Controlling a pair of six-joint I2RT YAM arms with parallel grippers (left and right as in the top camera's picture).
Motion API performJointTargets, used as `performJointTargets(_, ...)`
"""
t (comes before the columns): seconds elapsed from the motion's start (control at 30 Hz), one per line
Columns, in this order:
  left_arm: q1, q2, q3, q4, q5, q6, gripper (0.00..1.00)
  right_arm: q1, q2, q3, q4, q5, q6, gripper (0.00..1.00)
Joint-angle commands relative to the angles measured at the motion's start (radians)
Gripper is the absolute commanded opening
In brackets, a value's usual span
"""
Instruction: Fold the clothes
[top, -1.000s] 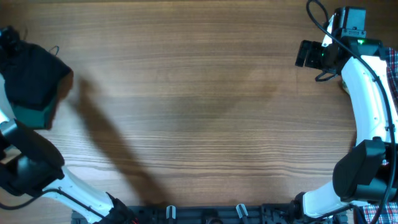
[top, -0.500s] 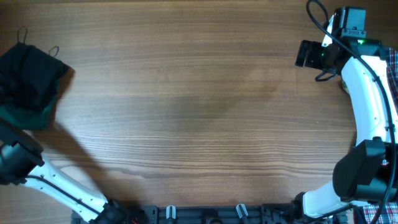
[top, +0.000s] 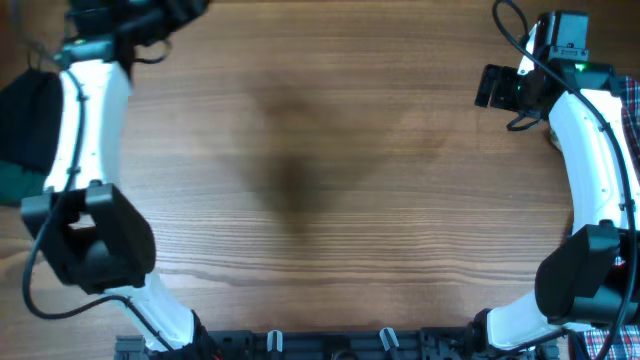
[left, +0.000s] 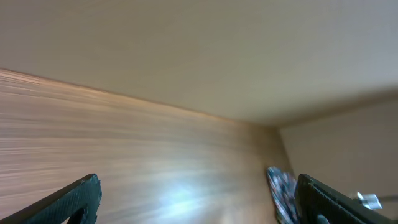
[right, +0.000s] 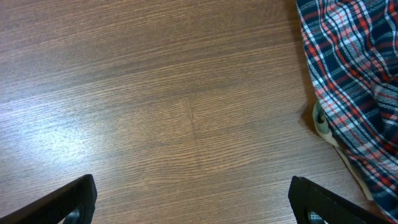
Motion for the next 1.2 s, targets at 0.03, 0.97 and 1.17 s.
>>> performJointTargets(0.03, -0.137, -0.001, -0.005, 0.003, 0.016, -0.013, 1.00, 0.000, -0.017, 0.010, 0.000, 0.010, 0.018, 1.00)
performJointTargets(0.97, -0.201, -0.001, -0.005, 0.000, 0.016, -0.013, 1.00, 0.116, -0.473, -0.001, 0.013, 0.056, 0.015, 1.00)
performJointTargets(1.17, -0.201, -0.001, -0.005, 0.000, 0.016, -0.013, 1.00, 0.180, -1.055, -0.165, 0.034, 0.071, 0.048, 1.00)
